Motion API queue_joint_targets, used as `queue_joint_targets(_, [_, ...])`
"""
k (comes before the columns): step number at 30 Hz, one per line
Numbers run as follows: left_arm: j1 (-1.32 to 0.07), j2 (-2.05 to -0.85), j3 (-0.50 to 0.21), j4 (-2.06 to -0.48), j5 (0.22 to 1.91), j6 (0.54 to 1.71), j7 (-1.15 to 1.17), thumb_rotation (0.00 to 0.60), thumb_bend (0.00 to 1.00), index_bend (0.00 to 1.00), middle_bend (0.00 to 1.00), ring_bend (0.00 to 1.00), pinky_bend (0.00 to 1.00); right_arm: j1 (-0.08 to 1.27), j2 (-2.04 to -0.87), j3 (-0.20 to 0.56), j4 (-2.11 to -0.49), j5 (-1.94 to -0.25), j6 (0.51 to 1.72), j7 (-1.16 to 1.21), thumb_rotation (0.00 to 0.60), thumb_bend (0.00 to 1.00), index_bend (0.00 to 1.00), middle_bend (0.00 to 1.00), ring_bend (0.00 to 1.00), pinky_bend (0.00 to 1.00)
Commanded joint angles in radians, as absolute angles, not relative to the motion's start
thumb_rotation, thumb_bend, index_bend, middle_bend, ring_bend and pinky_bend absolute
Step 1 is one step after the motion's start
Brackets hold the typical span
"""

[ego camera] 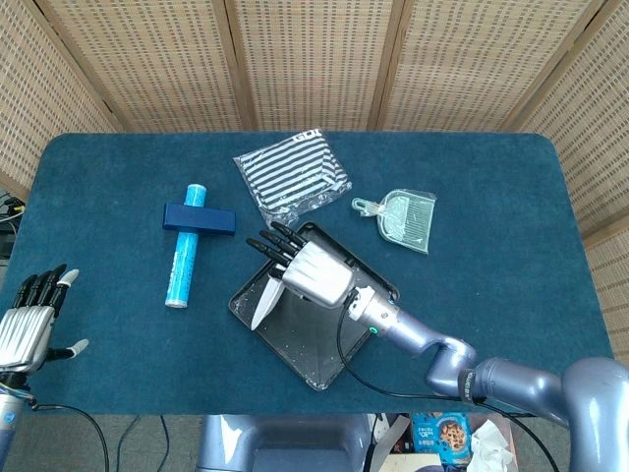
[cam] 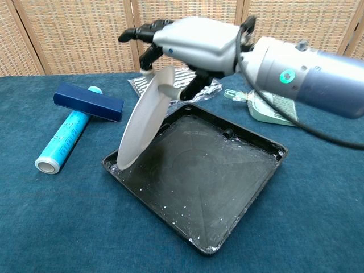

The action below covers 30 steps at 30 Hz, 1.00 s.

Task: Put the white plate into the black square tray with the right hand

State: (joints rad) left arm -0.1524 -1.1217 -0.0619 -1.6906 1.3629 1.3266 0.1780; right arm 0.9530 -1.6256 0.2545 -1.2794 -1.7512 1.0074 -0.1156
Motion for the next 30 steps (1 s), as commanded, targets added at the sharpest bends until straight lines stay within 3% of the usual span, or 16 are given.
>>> queue_joint_targets(1, [-0.154, -1.123, -0.063, -1.689, 1.357, 1.324, 0.180, 0.600, 0.00, 0.00, 0.00, 0.00, 0.00, 0.974, -1.664, 0.231, -1.236, -1.741, 0.998, -0.105, 0.600, 0.36, 0.66, 0.03, 0.00, 0.00])
queue_joint_targets(2, [-0.154, -1.123, -0.063, -1.689, 1.355, 1.324, 0.180, 0.600, 0.00, 0.00, 0.00, 0.00, 0.00, 0.975, -1.670, 0.226, -1.226, -1.737, 0.998, -0.103, 0.600, 0.29, 0.60, 0.03, 0.00, 0.00])
queue_joint_targets(4, [-0.153, -1.123, -0.063, -1.689, 1.351, 1.326, 0.179, 0.600, 0.00, 0.00, 0.00, 0.00, 0.00, 0.976, -1.667, 0.212, -1.216, -1.730, 0.988, -0.109, 0.600, 0.09, 0.35, 0.01, 0.00, 0.00])
queue_joint_targets(6, [-0.153, -1.122, -0.063, -1.689, 1.347, 1.328, 0.178, 0.600, 0.00, 0.00, 0.00, 0.00, 0.00, 0.974, -1.642, 0.196, -1.233, -1.723, 0.968, -0.125, 0.600, 0.02, 0.22, 0.00, 0.00, 0.00])
queue_joint_targets(12, [-0.153, -1.123, -0.059, -1.691, 1.344, 1.328, 0.188, 0.600, 0.00, 0.00, 0.00, 0.00, 0.00, 0.943, -1.511, 0.149, -1.365, -1.695, 0.904, -0.228, 0.600, 0.00, 0.02, 0.00, 0.00, 0.00])
queue_joint_targets(21, [-0.150, -1.128, -0.047, -1.705, 1.352, 1.339, 0.221, 0.600, 0.00, 0.00, 0.00, 0.00, 0.00, 0.863, -1.310, 0.100, -1.634, -1.609, 0.863, -0.455, 0.600, 0.00, 0.00, 0.00, 0.00, 0.00])
queue_joint_targets(30, [-0.141, -1.121, -0.033, -1.715, 1.391, 1.367, 0.212, 0.600, 0.00, 0.00, 0.00, 0.00, 0.00, 0.754, -1.155, 0.039, -1.683, -1.630, 0.980, -0.513, 0.600, 0.00, 0.00, 0.00, 0.00, 0.00])
